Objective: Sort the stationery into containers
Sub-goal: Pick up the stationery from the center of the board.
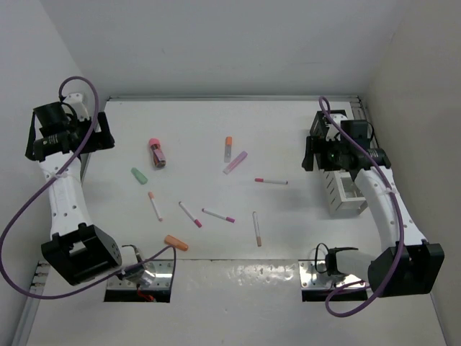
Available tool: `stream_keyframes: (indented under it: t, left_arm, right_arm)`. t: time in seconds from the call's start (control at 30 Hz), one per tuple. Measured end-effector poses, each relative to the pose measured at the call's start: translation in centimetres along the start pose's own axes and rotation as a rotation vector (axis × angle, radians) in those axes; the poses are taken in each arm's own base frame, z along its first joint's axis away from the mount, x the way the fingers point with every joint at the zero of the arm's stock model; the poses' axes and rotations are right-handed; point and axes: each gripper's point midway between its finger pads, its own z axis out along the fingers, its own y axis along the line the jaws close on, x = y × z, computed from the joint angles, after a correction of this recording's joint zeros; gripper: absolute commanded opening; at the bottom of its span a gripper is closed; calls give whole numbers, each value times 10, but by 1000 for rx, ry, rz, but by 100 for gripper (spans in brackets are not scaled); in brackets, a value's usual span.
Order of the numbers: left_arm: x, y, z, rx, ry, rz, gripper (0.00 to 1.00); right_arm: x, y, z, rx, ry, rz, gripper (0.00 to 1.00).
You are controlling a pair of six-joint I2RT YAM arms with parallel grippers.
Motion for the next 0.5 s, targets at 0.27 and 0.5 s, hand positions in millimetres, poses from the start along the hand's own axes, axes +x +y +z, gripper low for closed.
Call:
stream_keyframes:
  t: [0.27,0.5]
  left_arm:
    - [0,-29,28,60,23,26,92]
    - [15,-75,96,146,124,-19,89]
  right_arm:
    - [-1,0,-1,5,-6,-3,99]
    - [-5,1,0,3,-3,-6,99]
